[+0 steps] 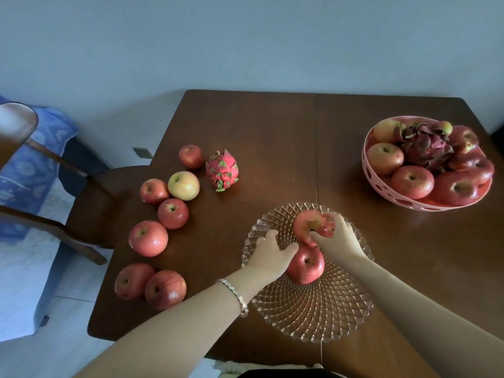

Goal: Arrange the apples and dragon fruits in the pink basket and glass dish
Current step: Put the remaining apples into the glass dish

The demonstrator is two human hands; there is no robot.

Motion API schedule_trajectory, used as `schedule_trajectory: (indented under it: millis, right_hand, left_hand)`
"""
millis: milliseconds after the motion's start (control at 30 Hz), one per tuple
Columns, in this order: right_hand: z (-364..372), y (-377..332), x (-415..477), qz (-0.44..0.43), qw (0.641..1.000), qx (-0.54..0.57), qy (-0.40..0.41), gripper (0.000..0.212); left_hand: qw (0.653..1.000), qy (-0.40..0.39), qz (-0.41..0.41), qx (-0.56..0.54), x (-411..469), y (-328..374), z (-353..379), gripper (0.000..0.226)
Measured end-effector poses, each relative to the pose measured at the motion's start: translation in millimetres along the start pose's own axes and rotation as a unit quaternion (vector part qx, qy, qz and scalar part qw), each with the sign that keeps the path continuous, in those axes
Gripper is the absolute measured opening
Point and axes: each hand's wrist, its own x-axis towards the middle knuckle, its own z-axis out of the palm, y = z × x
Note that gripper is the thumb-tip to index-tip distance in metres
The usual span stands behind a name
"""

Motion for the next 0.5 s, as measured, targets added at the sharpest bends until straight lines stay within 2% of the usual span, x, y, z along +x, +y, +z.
schedule_trajectory:
  millis: [33,100,167,233,333,400,500]
  right_hand:
    - [0.6,-0.3,1.2,0.001,1.0,-0.001,-0.001,0.065]
    - [0.7,-2.6,1.8,-0.001,1.0,-0.006,0.002,0.065]
    - [1.4,-5.0,1.7,-0.005,1.0,-0.011,0.003,0.066]
    - [1.5,-7.8,1.0,-0.008,1.0,-0.017,0.001,0.065]
    - [0.7,-10.1,0.1,-0.009,1.0,-0.023,-0.005,0.063]
    - [0.4,-11.3,-0.7,-0.007,1.0,-0.025,-0.004,0.062]
    - [-0.5,-12.6,-2.5,-0.006,1.0,-0.025,-0.001,0.061]
  left_hand:
    - [0.996,0.066,0.05,0.038,-2.7,-3.6,-17.1,0.059]
    - [0.957,0.222,0.132,0.128,-1.2,-15.0,-54.3,0.053]
    - [0.91,0.328,0.122,0.223,11.7,-37.7,-91.6,0.058]
    - [0.901,0.328,0.024,0.284,24.0,-63.2,-125.4,0.069]
    - [0.908,0.249,-0.09,0.323,36.5,-89.4,-153.8,0.08]
    - [0.899,0.223,-0.095,0.364,43.6,-95.5,-156.0,0.077]
    - [0.885,0.251,-0.095,0.379,48.7,-92.2,-151.8,0.066]
